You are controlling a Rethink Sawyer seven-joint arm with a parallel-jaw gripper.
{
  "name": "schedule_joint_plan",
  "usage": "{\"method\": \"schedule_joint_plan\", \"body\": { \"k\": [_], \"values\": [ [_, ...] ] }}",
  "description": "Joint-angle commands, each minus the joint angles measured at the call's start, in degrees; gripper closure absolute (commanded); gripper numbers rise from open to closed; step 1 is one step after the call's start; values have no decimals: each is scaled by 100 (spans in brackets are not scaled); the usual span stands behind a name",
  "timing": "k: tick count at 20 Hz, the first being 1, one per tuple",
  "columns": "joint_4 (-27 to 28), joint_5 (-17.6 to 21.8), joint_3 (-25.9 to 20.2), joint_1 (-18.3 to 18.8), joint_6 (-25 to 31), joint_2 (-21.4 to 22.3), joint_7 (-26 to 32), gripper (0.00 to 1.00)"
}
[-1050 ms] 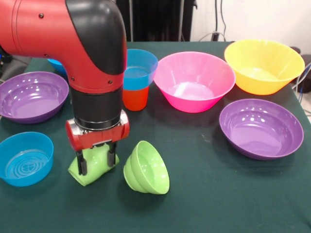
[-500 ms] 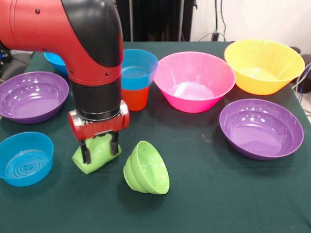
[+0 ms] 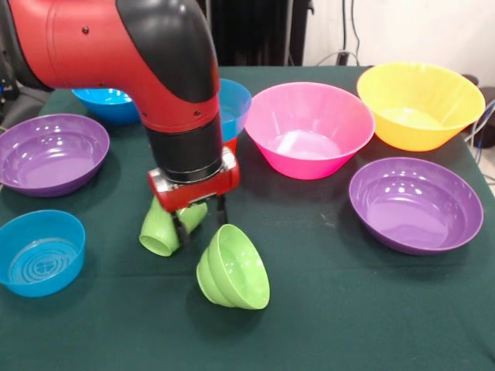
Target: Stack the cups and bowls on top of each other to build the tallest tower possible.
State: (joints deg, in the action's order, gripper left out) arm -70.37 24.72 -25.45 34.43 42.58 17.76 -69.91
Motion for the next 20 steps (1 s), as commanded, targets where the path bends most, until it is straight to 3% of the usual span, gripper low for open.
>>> {"method": "schedule_joint_plan", "body": {
  "k": [1, 5, 12, 17, 20],
  "values": [
    [-992, -223, -1160, 427, -395, -221, 877, 0],
    [-1102, -137, -1645, 681, -745, -237, 1058, 0],
    [-995, -34, -1716, 662, -387, -204, 782, 0],
    [-883, -59, -1374, 437, -35, -75, 281, 0],
    [-633, -91, -709, 77, 573, 5, -397, 0]
  ]
}}
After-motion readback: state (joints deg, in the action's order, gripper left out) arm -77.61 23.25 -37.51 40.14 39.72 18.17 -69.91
